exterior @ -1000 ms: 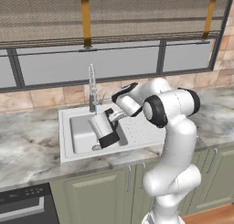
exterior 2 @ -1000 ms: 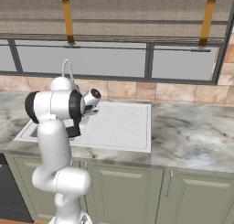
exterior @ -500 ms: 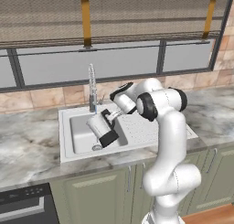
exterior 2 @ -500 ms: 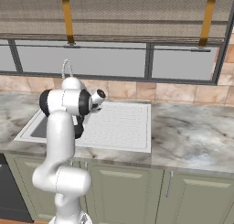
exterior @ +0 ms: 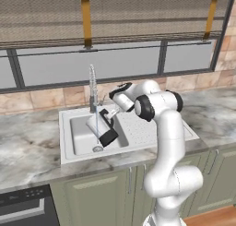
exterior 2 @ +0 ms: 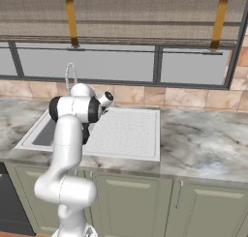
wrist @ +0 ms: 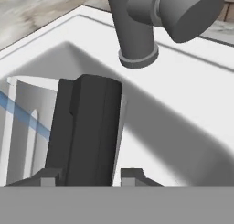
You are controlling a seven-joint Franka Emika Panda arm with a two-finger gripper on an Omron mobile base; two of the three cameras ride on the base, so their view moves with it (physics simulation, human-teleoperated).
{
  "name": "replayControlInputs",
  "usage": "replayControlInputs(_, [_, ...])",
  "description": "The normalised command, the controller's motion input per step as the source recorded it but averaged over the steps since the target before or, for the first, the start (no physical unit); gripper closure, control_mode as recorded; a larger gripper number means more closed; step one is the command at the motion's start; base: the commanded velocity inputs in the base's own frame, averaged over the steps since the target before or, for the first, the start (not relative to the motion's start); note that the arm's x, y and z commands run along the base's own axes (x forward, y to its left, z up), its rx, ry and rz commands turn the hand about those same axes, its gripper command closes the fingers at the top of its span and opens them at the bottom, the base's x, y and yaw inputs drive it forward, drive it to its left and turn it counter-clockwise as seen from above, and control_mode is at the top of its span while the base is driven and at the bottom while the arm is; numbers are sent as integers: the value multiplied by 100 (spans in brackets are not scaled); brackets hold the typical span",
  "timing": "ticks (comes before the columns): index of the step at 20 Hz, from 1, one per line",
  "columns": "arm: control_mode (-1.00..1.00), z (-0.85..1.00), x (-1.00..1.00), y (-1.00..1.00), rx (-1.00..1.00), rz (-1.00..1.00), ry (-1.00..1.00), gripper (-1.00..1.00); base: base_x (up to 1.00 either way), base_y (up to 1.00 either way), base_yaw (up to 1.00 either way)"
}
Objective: Turn on the sink faucet and place the jug under the water for a few seconds to fill it up.
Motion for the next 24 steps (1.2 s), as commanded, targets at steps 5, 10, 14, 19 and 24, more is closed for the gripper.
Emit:
replayControlInputs(5, [-100,-15,42,9,1,9,-2,100,0,0,0])
replayControlInputs(10, [-100,-7,35,7,0,10,-8,100,0,0,0])
replayControlInputs(14, [-100,0,25,3,0,9,-13,100,0,0,0])
replayControlInputs(19, [-100,-2,1,5,0,8,-18,100,0,0,0])
replayControlInputs(24, [-100,-5,0,5,0,8,-22,100,0,0,0])
